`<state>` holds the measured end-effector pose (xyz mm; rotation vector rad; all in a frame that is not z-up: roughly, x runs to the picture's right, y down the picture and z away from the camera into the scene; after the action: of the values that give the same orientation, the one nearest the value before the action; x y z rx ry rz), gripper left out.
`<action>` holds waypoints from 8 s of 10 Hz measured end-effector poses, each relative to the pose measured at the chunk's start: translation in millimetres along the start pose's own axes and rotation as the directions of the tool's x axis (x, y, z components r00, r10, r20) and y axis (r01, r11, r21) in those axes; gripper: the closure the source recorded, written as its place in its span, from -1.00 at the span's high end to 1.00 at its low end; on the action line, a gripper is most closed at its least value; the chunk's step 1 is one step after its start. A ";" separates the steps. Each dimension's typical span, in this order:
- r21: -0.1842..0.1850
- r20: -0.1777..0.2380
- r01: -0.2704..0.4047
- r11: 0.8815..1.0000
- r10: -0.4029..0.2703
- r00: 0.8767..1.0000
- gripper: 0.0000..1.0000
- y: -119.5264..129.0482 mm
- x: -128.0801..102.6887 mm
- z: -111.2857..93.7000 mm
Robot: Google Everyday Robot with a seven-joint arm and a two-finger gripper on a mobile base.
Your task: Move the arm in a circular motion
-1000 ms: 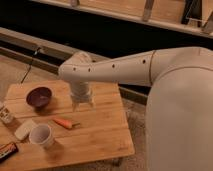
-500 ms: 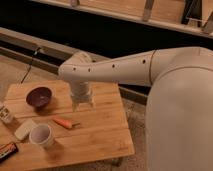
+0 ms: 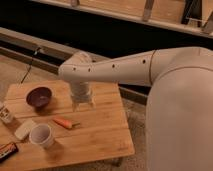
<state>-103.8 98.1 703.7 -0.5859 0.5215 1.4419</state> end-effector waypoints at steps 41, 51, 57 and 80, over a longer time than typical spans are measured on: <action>0.146 0.232 0.019 0.989 -0.052 0.971 0.30 -30.6 -263.8 -63.6; 0.121 -0.012 0.666 0.736 -0.670 0.743 0.30 242.2 -206.9 -9.7; 0.050 -0.058 0.865 0.498 -0.864 0.501 0.30 254.1 -89.0 -67.8; 0.114 -0.146 0.342 0.933 -0.325 0.934 0.30 -57.7 39.4 -24.2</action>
<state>-43.2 109.9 663.0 -0.6241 0.5841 1.0419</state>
